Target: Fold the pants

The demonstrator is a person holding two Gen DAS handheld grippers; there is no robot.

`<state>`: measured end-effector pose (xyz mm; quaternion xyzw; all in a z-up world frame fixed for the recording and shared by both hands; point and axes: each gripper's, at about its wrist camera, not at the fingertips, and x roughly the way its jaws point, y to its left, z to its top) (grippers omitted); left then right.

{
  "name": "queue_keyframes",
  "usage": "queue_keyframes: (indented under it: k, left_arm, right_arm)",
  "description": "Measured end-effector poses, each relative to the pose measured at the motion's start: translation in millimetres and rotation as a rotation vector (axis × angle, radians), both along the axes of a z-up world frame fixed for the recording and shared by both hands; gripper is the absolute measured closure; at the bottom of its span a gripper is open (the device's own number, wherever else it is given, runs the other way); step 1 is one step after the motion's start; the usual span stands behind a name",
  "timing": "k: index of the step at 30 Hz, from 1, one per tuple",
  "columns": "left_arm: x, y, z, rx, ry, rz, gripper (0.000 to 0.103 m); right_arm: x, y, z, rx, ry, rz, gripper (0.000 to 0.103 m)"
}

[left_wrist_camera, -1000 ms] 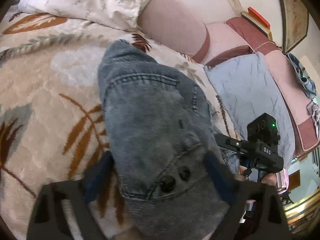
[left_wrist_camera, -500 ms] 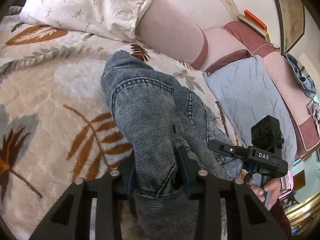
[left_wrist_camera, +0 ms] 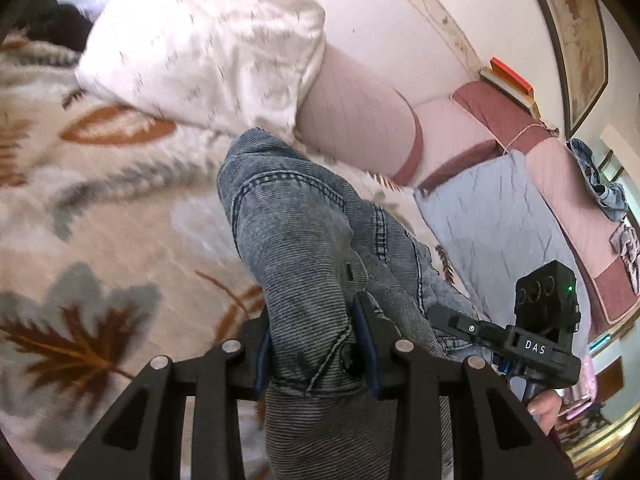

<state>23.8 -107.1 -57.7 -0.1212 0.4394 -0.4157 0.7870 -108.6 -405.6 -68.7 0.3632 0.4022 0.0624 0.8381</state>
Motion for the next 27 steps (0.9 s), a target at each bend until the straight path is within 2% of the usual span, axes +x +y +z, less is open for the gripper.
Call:
queue_keyframes:
  k: [3,7,12,15,20,23,25,27]
  left_arm:
    - [-1,14,8,0.025,-0.051,0.04,0.065]
    - [5,32,-2,0.09,-0.059,0.088,0.065]
    - [13,48,-31,0.169,-0.003,0.112,0.065]
    - [11,52,-36,0.187,-0.029,0.096,0.063]
    - [10,49,-39,0.229,-0.046,0.101,0.054]
    - [13,50,-42,0.253,-0.031,0.125,0.042]
    - [16,53,-41,0.262,-0.018,0.139,0.036]
    - [18,56,-35,0.263,-0.014,0.15,0.036]
  right_arm:
    - [6,13,7,-0.01,-0.046,0.013,0.07]
    - [20,36,2,-0.012,-0.068,0.036,0.07]
    - [39,63,-19,-0.036,-0.015,0.072,0.07]
    - [45,76,-28,-0.092,0.003,0.087,0.07]
    - [46,78,-32,-0.093,0.02,0.095,0.067]
    - [48,77,-38,-0.081,0.048,0.087,0.06]
    - [49,75,-39,-0.077,0.067,0.085,0.05]
    - [48,73,-39,-0.087,0.09,0.077,0.037]
